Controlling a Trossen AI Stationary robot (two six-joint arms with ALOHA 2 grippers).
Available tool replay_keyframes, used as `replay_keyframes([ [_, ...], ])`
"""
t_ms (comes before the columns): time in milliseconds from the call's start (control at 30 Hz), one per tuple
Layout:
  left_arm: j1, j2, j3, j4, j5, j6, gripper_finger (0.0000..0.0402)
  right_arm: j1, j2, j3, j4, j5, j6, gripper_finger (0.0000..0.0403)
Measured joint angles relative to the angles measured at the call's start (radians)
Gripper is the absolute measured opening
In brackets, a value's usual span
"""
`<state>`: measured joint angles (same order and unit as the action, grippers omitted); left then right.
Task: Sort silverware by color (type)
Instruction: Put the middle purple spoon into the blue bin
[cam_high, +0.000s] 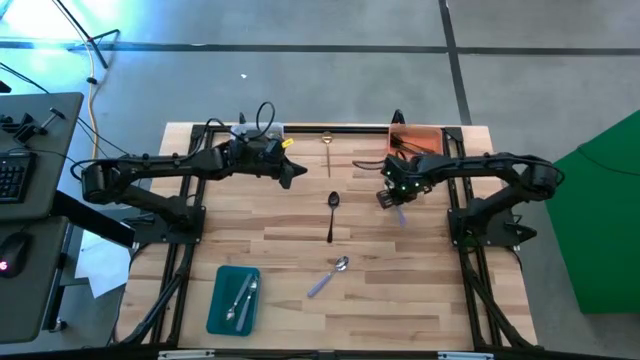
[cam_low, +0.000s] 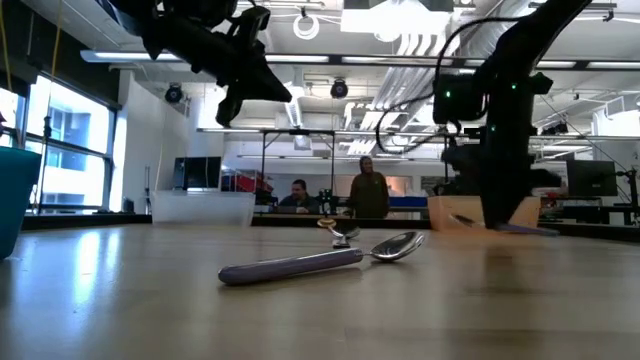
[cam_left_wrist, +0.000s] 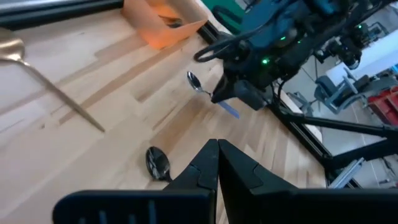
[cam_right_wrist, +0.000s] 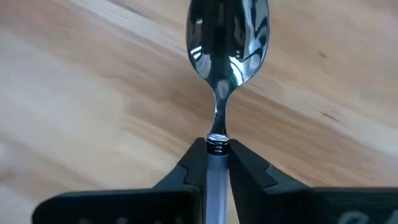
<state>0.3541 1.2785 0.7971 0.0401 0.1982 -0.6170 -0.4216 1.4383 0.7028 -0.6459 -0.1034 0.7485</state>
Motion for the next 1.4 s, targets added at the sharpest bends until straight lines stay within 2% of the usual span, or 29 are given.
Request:
replay_keyframes([
  [200, -0.016, 0.000, 0.000, 0.029, 0.001, -0.006, 0.0005, 0.011, -0.121, 0.000, 0.198, -0.046, 0.005, 0.0024],
  [367, -0.026, 0.000, 0.000, 0.090, 0.004, -0.029, 0.0032, 0.037, -0.197, 0.000, 0.456, -0.046, 0.002, 0.0028],
  [433, -0.028, 0.002, 0.000, 0.146, 0.015, -0.051, 0.0049, 0.051, -0.211, 0.000, 0.595, -0.046, -0.028, 0.0029],
  [600, -0.033, 0.060, 0.000, 0.373, 0.128, -0.141, 0.0094, 0.086, -0.216, 0.001, 0.948, -0.081, -0.111, 0.0030],
  [767, -0.050, 0.145, 0.000, 0.552, 0.175, -0.200, 0.0137, 0.098, -0.216, 0.001, 1.167, -0.076, -0.123, 0.0030],
  [967, -0.057, 0.223, 0.006, 0.711, 0.185, -0.241, 0.0176, 0.097, -0.216, 0.002, 1.233, -0.087, -0.121, 0.0030],
  [1133, -0.057, 0.282, 0.059, 0.714, 0.209, -0.246, 0.0192, 0.097, -0.216, 0.002, 1.234, -0.115, -0.121, 0.0030],
  [1400, -0.058, 0.392, 0.178, 0.714, 0.264, -0.210, 0.0191, 0.097, -0.216, 0.002, 1.245, -0.120, -0.121, 0.0030],
])
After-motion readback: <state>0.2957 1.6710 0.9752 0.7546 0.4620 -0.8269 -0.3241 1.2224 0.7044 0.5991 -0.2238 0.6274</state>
